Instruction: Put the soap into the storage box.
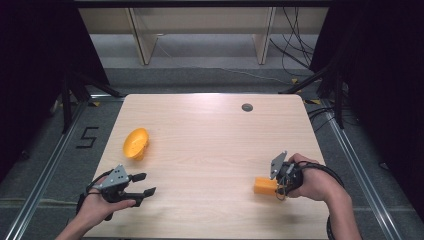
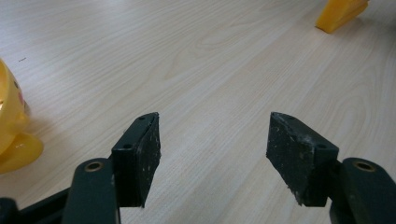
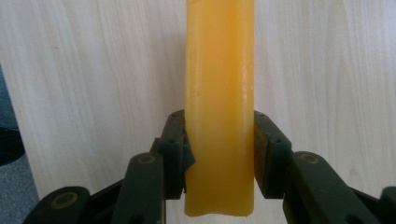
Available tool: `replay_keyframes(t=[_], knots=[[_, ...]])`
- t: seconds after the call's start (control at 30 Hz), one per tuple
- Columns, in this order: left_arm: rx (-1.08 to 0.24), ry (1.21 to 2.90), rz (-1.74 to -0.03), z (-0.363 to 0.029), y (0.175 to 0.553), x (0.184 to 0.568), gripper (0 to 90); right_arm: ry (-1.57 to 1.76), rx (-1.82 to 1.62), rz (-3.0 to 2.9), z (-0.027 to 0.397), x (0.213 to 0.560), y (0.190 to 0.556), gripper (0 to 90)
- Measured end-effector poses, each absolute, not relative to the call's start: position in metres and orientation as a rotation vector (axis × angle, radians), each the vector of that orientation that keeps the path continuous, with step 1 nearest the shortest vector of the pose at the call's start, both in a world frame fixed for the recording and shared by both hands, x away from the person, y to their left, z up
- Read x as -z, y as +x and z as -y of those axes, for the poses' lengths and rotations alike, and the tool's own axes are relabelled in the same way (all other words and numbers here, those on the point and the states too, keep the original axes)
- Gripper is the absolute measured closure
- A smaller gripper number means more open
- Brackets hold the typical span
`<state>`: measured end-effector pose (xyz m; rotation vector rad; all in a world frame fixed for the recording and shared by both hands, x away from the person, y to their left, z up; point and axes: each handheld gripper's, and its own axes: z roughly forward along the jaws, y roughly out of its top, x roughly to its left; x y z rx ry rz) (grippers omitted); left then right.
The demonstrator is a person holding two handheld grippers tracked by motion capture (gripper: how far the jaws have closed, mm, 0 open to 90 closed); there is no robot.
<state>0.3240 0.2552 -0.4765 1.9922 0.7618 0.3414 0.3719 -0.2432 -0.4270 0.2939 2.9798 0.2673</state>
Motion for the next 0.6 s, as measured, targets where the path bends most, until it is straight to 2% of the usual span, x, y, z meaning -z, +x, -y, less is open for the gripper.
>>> replay_keyframes(t=[0.27, 0.6], knots=[[-0.34, 1.992, -0.762, -0.2554, 0.3241, 0.4765, 34.2, 0.371, -0.266, -2.995, 0.2417, 0.4259, 0.3694, 62.2], [-0.336, 2.005, -0.759, -0.2555, 0.3242, 0.4759, 34.2, 0.299, -0.34, -2.976, 0.2386, 0.4183, 0.3678, 62.3]])
